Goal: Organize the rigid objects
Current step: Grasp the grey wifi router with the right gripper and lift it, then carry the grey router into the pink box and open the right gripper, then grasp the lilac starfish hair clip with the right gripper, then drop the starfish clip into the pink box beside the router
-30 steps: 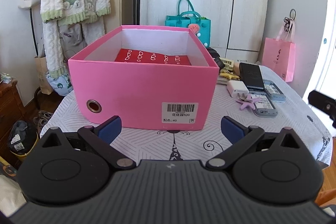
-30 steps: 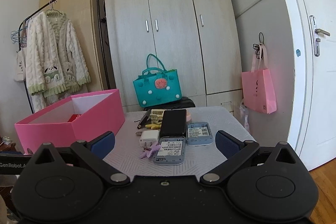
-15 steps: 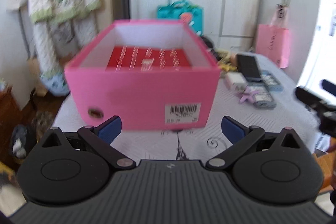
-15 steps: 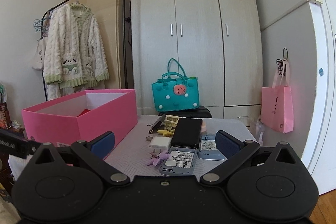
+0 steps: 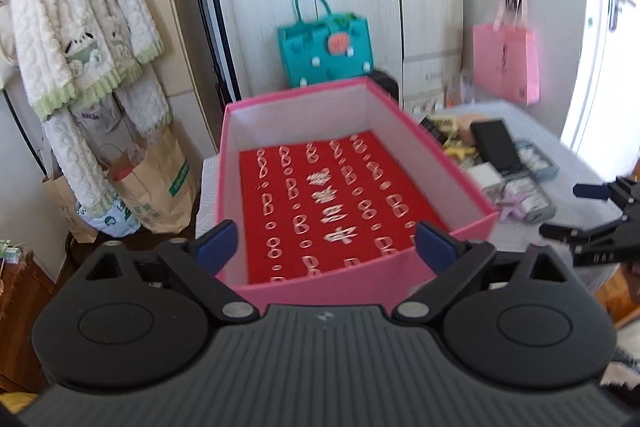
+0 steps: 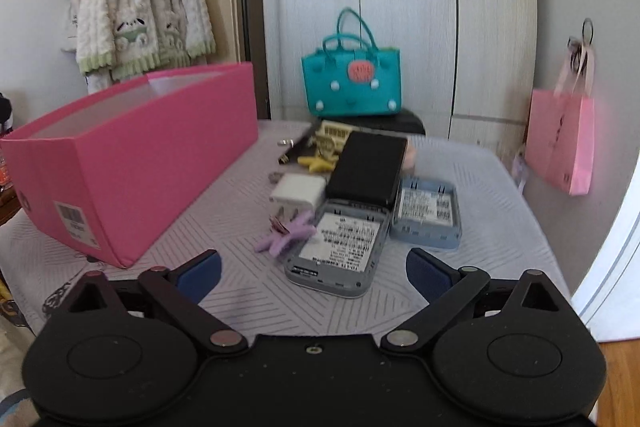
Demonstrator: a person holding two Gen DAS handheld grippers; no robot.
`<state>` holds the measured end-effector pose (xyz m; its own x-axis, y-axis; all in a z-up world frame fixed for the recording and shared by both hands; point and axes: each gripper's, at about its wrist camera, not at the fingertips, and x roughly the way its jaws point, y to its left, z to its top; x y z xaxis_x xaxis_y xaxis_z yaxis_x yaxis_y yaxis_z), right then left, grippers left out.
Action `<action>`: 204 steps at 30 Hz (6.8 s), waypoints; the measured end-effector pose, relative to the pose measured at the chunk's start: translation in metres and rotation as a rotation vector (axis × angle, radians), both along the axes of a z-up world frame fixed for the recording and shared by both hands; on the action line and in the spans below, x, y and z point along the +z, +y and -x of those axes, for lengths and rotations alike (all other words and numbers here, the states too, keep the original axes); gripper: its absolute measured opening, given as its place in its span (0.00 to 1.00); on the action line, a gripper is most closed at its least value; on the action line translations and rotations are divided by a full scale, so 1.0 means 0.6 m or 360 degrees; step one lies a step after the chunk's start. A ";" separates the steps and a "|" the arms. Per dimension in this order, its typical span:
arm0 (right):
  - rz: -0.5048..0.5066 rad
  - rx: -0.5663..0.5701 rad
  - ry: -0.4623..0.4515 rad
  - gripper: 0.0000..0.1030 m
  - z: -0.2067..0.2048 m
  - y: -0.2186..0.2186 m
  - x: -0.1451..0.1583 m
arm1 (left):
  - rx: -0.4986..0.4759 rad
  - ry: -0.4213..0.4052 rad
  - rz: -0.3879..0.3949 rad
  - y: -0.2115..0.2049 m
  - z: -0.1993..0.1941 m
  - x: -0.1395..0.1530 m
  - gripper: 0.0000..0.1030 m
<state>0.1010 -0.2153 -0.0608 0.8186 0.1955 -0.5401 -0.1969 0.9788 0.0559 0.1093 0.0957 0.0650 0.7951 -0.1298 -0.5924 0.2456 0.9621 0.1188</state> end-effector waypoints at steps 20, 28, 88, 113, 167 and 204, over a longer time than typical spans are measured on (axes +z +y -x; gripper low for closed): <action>0.0059 0.0100 0.0306 0.65 -0.060 -0.012 0.002 | 0.0054 0.0363 -0.0337 0.048 -0.220 -0.045 0.58; 0.0077 0.0121 0.0309 0.76 -0.095 -0.004 -0.006 | 0.0039 0.0438 -0.0384 0.060 -0.247 -0.067 0.55; 0.0251 0.1138 0.0348 0.63 -0.233 0.346 0.182 | -0.0158 0.0605 -0.0035 0.102 -0.211 -0.078 0.15; 0.0086 0.0844 0.0728 0.66 -0.371 0.398 0.121 | -0.0214 0.0560 0.0169 0.128 -0.199 -0.087 0.21; 0.0035 0.0213 0.0253 0.59 -0.128 0.054 0.018 | -0.0079 0.0618 0.0185 0.123 -0.203 -0.081 0.18; 0.0015 0.0789 0.0537 0.59 -0.304 0.280 0.165 | -0.0100 0.0620 0.0243 0.133 -0.204 -0.083 0.20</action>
